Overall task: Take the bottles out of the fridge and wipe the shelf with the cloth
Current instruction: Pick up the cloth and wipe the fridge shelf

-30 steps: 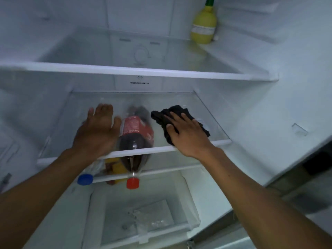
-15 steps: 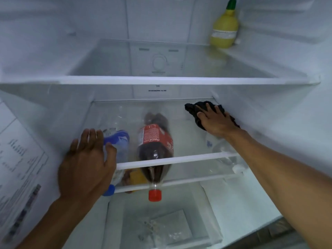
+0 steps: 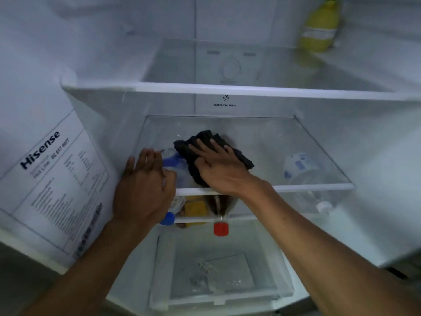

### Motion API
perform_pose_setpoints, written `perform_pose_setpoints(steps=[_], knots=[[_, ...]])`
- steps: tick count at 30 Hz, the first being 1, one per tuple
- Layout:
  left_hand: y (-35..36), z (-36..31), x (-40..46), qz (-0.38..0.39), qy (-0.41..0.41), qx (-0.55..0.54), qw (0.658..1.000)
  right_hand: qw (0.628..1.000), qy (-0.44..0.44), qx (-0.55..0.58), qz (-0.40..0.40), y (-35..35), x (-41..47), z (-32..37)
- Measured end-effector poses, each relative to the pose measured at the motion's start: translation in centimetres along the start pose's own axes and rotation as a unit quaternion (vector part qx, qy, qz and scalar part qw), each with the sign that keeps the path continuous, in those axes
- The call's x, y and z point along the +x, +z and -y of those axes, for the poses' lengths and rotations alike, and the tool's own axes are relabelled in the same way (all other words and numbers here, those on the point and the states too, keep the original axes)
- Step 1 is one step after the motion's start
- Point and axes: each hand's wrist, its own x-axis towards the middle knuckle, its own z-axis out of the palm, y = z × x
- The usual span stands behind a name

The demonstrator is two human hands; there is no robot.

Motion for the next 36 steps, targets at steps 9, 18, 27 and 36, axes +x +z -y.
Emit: perform_pose_setpoints(steps=[9,18,27,36], knots=[[-0.6,0.2,-0.5,0.020,0.015,-0.001,1.000,0.987,0.113,-0.102,-0.052,-3.5,-4.9,-9.5],[0.1,0.0,-0.5,-0.012,0.002,-0.012,1.000,0.977,0.163,-0.131,-0.053,-4.8,3.6,-11.8],[0.4,0.1,-0.1,-0.046,-0.001,-0.014,0.999,0.996,0.021,-0.088,-0.013,-0.5,14.1,0.5],[0.4,0.2,-0.3,-0.044,-0.005,-0.027,0.999,0.994,-0.098,-0.024,0.026,-1.5,3.9,-1.1]])
